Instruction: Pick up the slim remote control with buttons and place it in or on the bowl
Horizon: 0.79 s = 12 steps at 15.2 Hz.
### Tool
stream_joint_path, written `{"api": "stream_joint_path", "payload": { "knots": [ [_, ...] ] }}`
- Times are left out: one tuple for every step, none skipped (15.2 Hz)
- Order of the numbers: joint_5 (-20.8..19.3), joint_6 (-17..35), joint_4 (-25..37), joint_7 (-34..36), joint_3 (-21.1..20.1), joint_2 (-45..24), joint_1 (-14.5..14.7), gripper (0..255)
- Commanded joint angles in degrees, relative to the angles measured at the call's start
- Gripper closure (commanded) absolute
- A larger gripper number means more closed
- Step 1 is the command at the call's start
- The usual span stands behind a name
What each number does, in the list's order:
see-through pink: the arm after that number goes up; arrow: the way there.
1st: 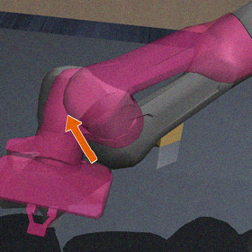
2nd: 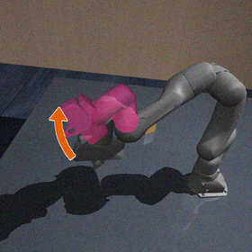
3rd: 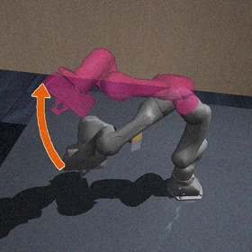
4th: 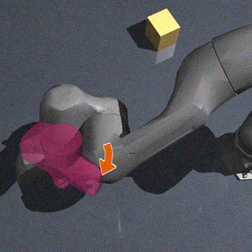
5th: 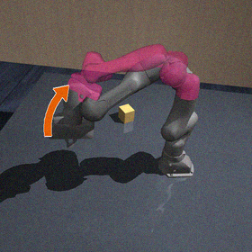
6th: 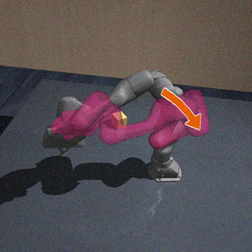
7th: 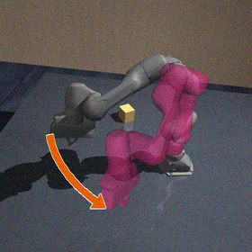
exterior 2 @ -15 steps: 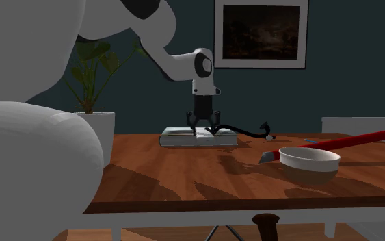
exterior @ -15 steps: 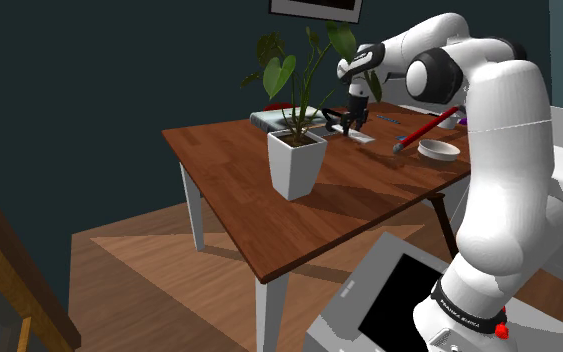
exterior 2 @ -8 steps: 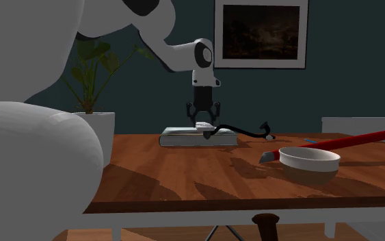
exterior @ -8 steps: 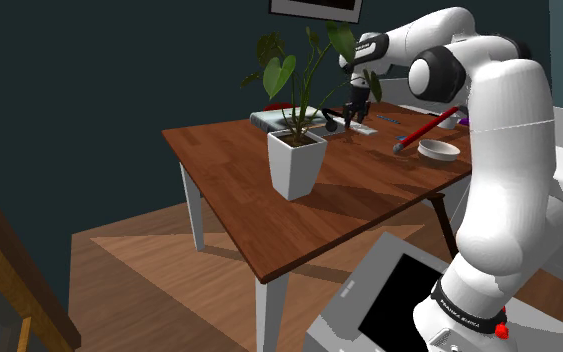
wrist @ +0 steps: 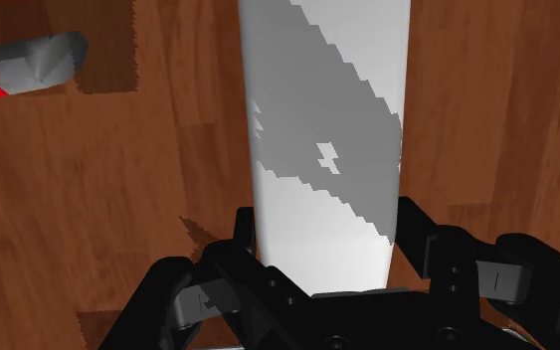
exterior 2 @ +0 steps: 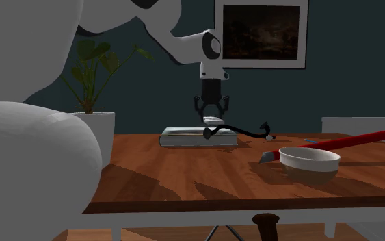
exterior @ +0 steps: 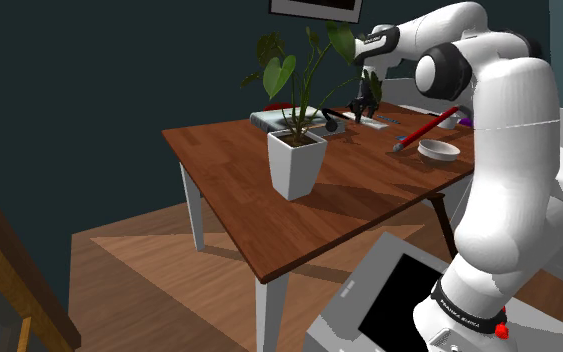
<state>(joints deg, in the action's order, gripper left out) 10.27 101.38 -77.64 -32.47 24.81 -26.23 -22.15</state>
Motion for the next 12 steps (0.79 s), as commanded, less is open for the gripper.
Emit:
{"api": "stream_joint_path", "payload": {
  "knots": [
    [-0.4, 1.1, -2.9, -2.2, 0.8, 1.8, -1.0, 255],
    [-0.4, 1.4, -3.7, -3.4, 1.1, 2.3, -1.7, 255],
    [-0.5, 1.6, -4.3, -4.5, 1.5, 2.7, -2.4, 255],
    [-0.5, 1.8, -4.9, -5.6, 1.8, 3.1, -3.1, 255],
    [-0.5, 2.0, -5.4, -6.8, 2.2, 3.4, -3.9, 255],
    [-0.5, 2.1, -5.8, -7.9, 2.5, 3.6, -4.6, 255],
    [-0.4, 2.2, -6.1, -9.1, 2.9, 3.8, -5.4, 255],
    [-0.4, 2.3, -6.4, -10.3, 3.2, 4.0, -6.2, 255],
    [-0.3, 2.3, -6.5, -11.5, 3.6, 4.0, -7.0, 255],
    [-0.2, 2.3, -6.6, -12.7, 3.9, 4.0, -7.9, 255],
    [0.0, 2.3, -6.6, -13.9, 4.2, 4.0, -8.8, 255],
    [0.1, 2.3, -6.5, -15.1, 4.6, 3.9, -9.7, 255]
  ]
}}
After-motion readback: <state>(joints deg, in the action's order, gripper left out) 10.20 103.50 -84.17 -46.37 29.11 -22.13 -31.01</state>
